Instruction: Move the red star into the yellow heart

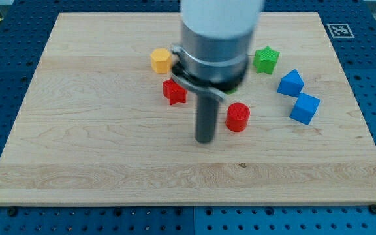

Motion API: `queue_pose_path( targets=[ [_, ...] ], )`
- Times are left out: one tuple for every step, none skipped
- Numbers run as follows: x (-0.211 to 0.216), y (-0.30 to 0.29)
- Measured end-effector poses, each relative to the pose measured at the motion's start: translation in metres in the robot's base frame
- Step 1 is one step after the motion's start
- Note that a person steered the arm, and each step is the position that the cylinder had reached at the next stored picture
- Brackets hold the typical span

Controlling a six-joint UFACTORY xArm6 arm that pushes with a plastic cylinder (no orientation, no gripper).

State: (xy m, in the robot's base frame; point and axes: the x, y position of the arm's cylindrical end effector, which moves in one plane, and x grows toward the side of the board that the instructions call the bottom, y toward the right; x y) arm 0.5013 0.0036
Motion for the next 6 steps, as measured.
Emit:
queue_pose_path(
  targets=[
    [-0.041,-0.043],
    [-0.044,-0.047],
    [-0.063,-0.055],
    [-0.085,-0.059],
    [-0.085,-0.021],
    [-0.089,0.015]
  ],
)
